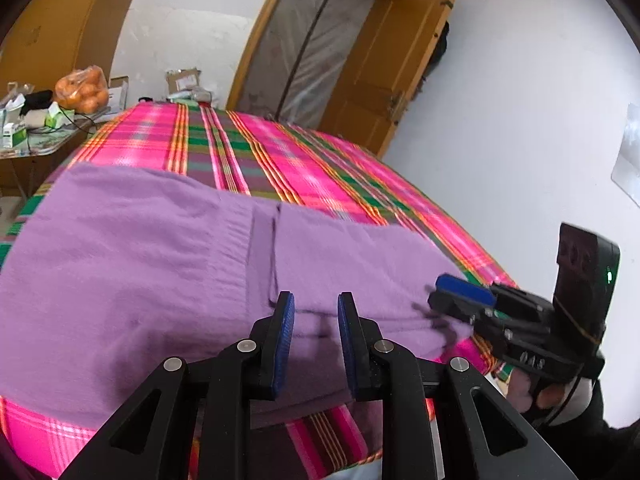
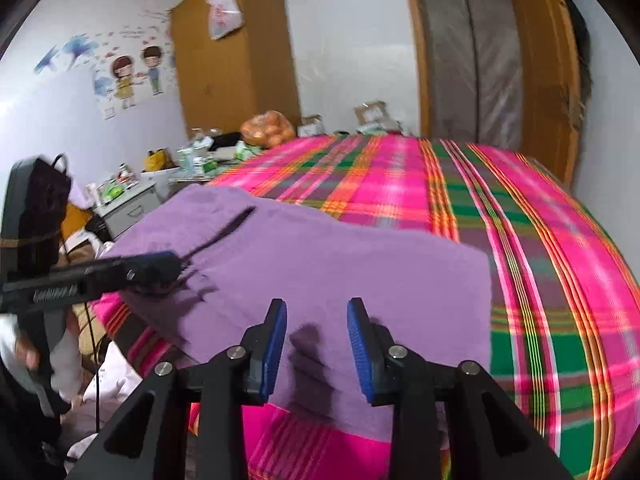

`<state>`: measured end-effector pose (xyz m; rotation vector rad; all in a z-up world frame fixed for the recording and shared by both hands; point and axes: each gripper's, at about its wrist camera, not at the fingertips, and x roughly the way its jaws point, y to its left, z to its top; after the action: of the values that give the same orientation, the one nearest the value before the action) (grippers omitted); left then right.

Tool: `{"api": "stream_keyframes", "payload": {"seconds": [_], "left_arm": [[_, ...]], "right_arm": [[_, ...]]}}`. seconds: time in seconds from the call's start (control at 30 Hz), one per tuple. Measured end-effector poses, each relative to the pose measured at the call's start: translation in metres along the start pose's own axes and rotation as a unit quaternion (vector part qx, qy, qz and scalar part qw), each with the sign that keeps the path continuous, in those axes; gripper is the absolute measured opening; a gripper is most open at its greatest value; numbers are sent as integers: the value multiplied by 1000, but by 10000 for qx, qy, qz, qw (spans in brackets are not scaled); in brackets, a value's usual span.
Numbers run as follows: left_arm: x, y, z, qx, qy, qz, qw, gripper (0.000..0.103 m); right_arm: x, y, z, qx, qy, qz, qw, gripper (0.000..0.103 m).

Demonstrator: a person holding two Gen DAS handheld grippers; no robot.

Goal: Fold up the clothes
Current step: 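Pinch the sweater's folded edge with the right gripper beside the left gripper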

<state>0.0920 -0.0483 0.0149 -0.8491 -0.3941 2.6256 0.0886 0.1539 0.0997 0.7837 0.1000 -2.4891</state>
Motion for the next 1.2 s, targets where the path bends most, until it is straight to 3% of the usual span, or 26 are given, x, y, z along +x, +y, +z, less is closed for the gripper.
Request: {"api": "stream_keyframes", "payload": {"seconds": [0.2, 0.5, 0.6, 0.63, 0.87, 1.03, 1.1, 1.2], "left_arm": [[-21, 17, 10, -174, -247, 297, 9991, 23], [-36, 49, 8, -520, -400, 451, 9968, 23], [-35, 52, 5, -555, -386, 401, 9969, 23], [-35, 53, 5, -563, -377, 381, 9970, 23], [-38, 55, 5, -606, -430, 298, 9968, 23], [-36, 47, 6, -535, -401, 202, 9976, 23], [-35, 45, 6, -483, -370, 168, 9980, 23], [-35, 44, 6, -489, -375, 174, 9979, 23]], "right_arm": [[39, 39, 11, -546, 334, 477, 9968, 32], [73, 68, 25, -1076, 648, 458, 9910, 31], [76, 69, 28, -1100, 682, 427, 9907, 8], [77, 69, 28, -1093, 687, 406, 9908, 5], [54, 80, 29, -1275, 513, 640, 9884, 0], [65, 84, 19, -1262, 755, 653, 9870, 1], [58, 80, 21, -1081, 576, 651, 9903, 1], [48, 75, 27, -1061, 308, 589, 9921, 19]]}}
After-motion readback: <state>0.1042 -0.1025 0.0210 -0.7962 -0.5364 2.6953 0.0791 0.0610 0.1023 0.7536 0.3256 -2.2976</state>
